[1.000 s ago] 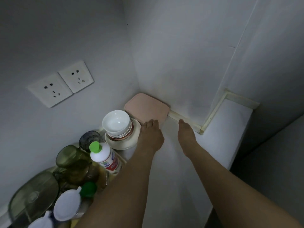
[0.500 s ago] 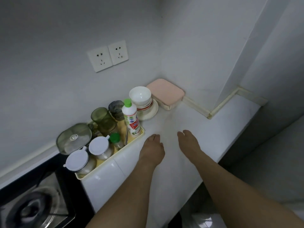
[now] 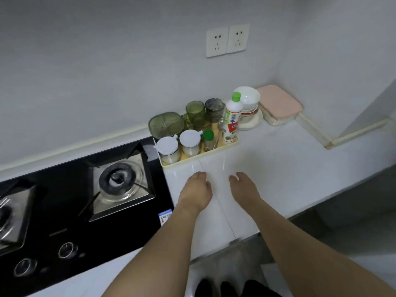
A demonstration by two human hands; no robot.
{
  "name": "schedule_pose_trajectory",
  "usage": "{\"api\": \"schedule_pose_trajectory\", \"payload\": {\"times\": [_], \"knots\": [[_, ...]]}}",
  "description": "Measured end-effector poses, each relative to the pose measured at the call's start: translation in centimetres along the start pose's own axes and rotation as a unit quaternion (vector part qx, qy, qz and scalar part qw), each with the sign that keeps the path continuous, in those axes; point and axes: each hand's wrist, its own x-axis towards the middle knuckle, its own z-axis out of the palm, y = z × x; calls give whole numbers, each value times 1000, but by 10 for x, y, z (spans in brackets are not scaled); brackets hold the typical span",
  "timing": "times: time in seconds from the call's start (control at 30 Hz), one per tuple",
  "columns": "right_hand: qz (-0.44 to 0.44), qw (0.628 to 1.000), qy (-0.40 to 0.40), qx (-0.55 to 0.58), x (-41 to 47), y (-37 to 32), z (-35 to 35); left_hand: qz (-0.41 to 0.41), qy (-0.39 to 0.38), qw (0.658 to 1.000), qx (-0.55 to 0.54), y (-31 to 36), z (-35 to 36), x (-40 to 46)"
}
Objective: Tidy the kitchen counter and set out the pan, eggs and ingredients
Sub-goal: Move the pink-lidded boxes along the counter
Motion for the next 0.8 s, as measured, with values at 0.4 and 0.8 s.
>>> {"api": "schedule_pose_trajectory", "payload": {"times": [0.4, 0.8], "knots": [[-151, 970, -176, -80, -69, -40, 63, -181, 191, 965, -22, -64, -38, -128], [-309, 882, -314, -166, -207, -74, 177, -340, 315, 886, -28, -147, -59, -300]]}}
